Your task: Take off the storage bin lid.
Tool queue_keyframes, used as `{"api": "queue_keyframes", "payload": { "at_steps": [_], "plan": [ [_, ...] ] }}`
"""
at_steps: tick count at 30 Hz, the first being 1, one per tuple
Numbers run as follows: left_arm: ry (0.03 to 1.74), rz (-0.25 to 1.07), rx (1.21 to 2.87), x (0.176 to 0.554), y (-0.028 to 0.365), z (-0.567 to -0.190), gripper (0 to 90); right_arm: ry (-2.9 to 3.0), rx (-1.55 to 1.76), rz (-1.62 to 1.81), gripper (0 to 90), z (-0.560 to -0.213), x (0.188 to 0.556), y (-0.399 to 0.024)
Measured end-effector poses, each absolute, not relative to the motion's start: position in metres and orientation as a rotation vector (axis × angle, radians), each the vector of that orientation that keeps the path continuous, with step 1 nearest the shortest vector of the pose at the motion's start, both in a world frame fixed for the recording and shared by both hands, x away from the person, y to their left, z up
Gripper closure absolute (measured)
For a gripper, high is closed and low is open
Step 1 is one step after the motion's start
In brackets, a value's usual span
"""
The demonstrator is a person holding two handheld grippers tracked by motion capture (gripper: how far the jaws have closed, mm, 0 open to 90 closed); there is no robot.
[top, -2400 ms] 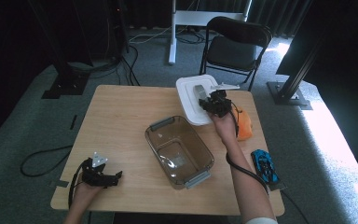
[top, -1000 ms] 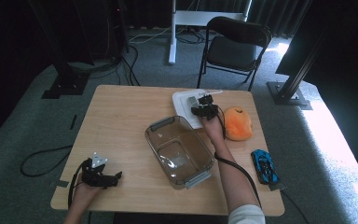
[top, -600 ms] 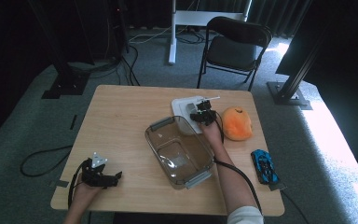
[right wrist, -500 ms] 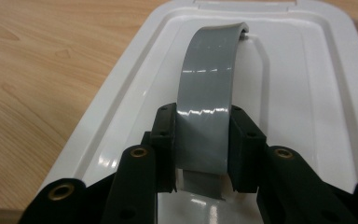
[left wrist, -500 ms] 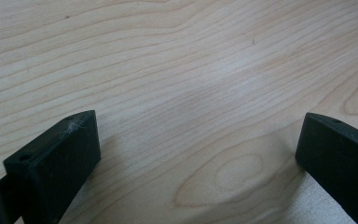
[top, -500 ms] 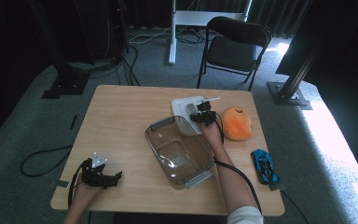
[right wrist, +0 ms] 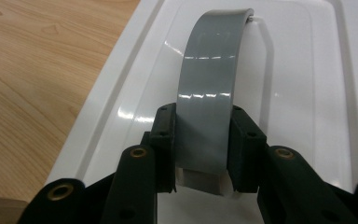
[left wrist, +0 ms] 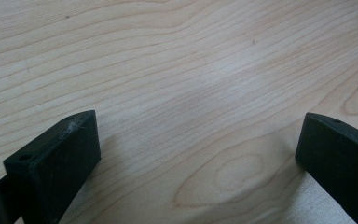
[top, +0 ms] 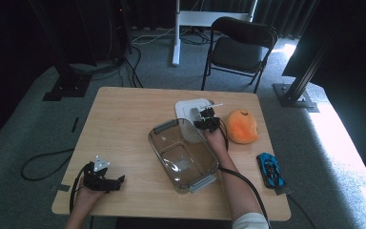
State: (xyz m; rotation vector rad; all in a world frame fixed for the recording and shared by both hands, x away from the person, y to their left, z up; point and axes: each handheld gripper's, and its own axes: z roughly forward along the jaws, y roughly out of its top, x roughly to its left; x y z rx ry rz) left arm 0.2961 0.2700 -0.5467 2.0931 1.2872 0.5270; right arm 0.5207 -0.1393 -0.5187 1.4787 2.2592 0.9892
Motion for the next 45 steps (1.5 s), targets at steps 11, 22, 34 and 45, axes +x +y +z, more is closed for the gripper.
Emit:
{"api": "queue_keyframes", "payload": {
  "at_steps": [11, 22, 34, 45],
  "plan": [
    [1.288, 0.528, 2.093, 0.296, 0.27, -0.547, 0.2, 2.302, 1.477, 0.968, 49.8, -0.52, 0.517, -0.14],
    [1.288, 0.527, 2.093, 0.296, 0.27, -0.547, 0.3, 2.298, 1.454, 0.985, 34.4, -0.514, 0.506, -0.15],
    [1.288, 0.527, 2.092, 0.296, 0.27, -0.547, 0.2, 2.317, 1.385, 1.07, 21.3, -0.49, 0.484, -0.162],
    [1.289, 0.527, 2.092, 0.296, 0.27, -0.547, 0.2, 2.268, 1.363, 1.092, 14.7, -0.477, 0.469, -0.175]
  ]
}}
